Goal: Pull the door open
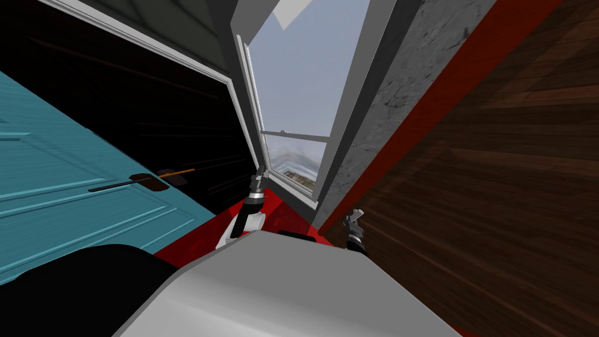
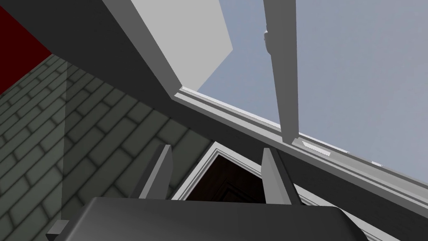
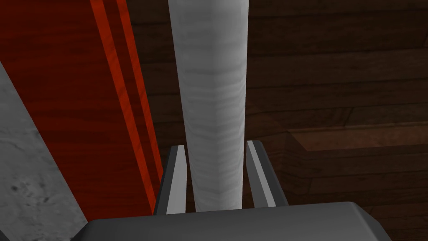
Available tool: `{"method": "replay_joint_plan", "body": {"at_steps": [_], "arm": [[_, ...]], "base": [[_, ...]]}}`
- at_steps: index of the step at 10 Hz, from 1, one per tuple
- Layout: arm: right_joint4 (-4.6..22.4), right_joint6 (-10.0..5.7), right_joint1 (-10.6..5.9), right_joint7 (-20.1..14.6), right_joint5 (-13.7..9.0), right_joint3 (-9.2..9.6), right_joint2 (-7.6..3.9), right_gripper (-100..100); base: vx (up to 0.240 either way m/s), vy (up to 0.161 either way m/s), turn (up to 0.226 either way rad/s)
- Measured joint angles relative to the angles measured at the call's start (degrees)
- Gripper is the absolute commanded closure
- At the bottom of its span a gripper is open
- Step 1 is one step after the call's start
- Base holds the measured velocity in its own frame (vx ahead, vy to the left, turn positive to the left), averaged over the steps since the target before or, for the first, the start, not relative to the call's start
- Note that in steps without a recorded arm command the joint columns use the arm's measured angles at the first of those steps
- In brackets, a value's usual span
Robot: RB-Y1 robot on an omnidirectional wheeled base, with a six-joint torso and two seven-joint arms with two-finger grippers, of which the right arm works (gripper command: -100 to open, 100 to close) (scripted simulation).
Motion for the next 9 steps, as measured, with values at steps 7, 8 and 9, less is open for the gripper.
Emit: {"method": "replay_joint_plan", "body": {"at_steps": [7,8,9], "arm": [[-1.7,-0.54,1.11,-2.6,1.7,3.43,-2.24,100],[-1.9,-0.74,1.31,-3.3,2.1,4.26,-2.76,100],[-2.7,-0.58,1.71,-3.7,2.4,4.89,-3.25,100]], "base": [[-0.193,0.003,0.07],[-0.253,-0.009,0.078],[-0.237,-0.023,0.075]]}}
